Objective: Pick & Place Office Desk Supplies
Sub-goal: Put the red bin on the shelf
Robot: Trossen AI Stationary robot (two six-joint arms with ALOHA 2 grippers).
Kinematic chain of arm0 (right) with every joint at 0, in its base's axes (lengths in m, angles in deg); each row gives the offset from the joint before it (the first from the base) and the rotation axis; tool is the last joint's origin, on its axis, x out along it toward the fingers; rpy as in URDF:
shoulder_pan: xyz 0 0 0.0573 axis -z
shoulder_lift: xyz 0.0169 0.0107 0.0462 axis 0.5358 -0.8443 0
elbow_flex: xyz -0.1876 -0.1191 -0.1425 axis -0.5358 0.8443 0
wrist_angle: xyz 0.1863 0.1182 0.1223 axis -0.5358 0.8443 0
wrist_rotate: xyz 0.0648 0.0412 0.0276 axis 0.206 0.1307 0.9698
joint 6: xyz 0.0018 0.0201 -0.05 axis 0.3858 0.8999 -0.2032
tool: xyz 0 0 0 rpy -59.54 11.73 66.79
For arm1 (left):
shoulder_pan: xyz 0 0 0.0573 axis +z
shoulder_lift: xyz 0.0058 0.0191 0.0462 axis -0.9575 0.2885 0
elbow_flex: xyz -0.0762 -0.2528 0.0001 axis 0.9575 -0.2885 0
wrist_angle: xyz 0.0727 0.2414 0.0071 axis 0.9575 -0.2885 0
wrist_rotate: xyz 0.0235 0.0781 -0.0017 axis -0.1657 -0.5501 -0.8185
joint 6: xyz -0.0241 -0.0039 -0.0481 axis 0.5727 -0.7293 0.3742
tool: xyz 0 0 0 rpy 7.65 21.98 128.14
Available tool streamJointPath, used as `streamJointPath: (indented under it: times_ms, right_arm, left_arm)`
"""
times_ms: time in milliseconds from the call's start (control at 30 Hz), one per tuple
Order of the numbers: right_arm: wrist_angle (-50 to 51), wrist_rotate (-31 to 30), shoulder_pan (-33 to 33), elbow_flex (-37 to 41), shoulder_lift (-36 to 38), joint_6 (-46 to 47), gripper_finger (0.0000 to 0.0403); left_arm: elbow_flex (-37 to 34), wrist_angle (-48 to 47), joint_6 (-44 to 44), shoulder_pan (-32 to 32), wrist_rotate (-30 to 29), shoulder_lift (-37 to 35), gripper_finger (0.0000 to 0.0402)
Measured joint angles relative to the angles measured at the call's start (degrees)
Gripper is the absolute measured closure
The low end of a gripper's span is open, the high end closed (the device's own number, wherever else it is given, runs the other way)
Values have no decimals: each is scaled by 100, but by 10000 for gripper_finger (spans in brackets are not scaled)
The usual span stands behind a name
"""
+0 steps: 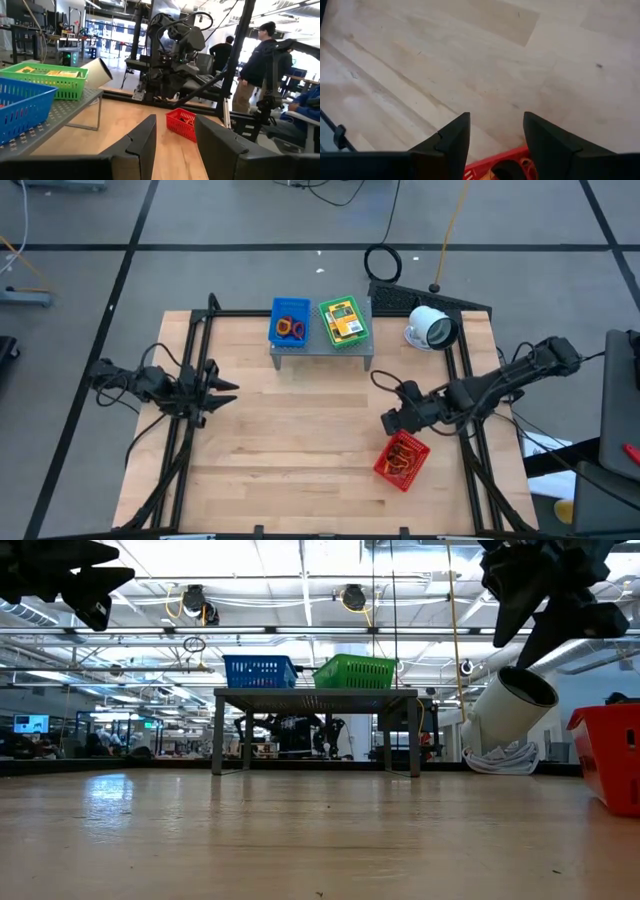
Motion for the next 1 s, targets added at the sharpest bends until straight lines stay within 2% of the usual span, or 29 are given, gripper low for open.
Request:
streamJointPath:
  times_ms: [367,467,600,667,733,800,900,1000]
  right_arm:
    - [-213,2,316,-2,288,-1033,229]
    - [-429,-73,318,-2,425,-1723,229]
    - [-1259,-337,282,-2,501,-3038,229]
    - [-1682,-464,288,-7,505,-3339,229]
    - [-1841,-472,308,-9,500,-3246,229]
    - [-1591,-472,372,-100,382,-2727,229]
    - [-348,-670,429,-485,108,-1506,229]
    - [954,-1140,432,-1374,-347,-653,229]
  left_arm:
    - [2,2,-12,0,-2,0,261]
    - [2,0,-12,0,-2,2,261]
    - [2,1,-12,0,-1,2,261]
    - [3,6,-12,0,-2,2,261]
    - [3,0,-12,0,-2,2,261]
    - [4,0,-12,0,-2,2,261]
    - [4,0,-12,0,-2,2,261]
    - [4,12,-11,0,-2,2,261]
